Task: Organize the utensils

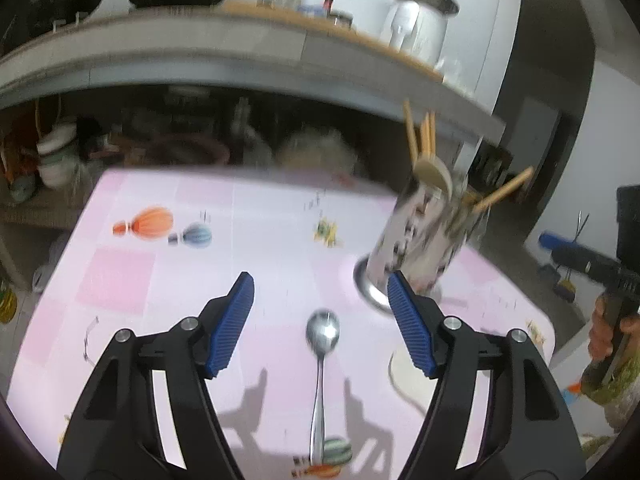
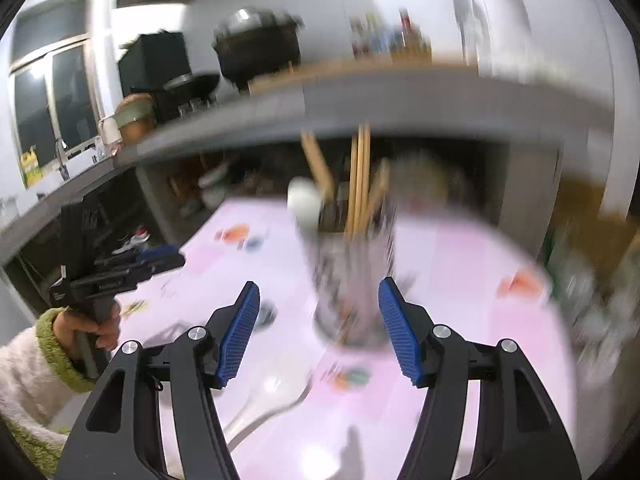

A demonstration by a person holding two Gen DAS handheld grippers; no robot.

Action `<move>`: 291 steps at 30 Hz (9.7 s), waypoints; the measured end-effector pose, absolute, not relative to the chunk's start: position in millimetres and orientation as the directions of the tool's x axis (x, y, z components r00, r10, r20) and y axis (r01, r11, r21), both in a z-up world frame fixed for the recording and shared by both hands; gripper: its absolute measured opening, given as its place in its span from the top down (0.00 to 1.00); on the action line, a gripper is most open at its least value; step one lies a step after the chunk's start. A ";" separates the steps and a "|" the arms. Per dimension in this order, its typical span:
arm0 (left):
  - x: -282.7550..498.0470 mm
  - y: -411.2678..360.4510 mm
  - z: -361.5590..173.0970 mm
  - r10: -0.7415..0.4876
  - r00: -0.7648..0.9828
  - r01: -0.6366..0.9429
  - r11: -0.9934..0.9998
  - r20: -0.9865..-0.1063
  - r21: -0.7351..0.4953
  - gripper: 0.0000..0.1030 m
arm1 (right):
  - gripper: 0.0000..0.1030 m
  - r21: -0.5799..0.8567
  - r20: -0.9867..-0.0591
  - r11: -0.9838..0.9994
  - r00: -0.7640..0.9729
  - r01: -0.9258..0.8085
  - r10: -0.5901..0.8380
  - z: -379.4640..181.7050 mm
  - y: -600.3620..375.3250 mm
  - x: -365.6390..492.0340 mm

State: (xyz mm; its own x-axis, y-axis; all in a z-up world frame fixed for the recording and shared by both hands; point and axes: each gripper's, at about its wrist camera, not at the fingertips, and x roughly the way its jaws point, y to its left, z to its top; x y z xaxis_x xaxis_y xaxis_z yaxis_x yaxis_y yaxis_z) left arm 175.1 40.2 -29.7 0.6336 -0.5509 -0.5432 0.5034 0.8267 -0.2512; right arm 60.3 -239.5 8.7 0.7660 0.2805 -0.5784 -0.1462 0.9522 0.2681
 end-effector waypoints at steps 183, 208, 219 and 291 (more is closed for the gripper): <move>193.1 -97.4 149.5 -0.706 0.598 0.740 0.668 -0.380 -0.078 0.67 | 0.36 -0.029 -0.332 0.941 0.892 -0.336 0.308 204.2 -289.9 135.6; 221.3 -122.6 95.2 -0.703 0.579 0.747 0.660 -0.412 -0.076 0.66 | 0.36 0.080 -0.373 0.889 0.813 -0.451 0.446 123.2 -303.9 218.5; 220.2 -118.5 72.4 -0.713 0.544 0.770 0.634 -0.442 -0.075 0.66 | 0.36 -0.026 -0.416 0.869 0.796 -0.494 0.440 92.6 -285.5 220.8; 215.2 -108.2 38.6 -0.678 0.524 0.772 0.633 -0.515 -0.049 0.66 | 0.26 0.312 -0.468 0.812 0.664 -0.493 0.583 83.2 -339.2 197.0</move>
State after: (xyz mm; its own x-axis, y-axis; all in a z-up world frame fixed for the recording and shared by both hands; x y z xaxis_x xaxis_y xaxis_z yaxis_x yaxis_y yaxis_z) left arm 215.2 -108.2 38.6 0.5237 -0.6783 -0.5155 0.7723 0.6334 -0.0489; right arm 197.0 -339.2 83.2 0.6645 0.5827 -0.4679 -0.4928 0.8123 0.3119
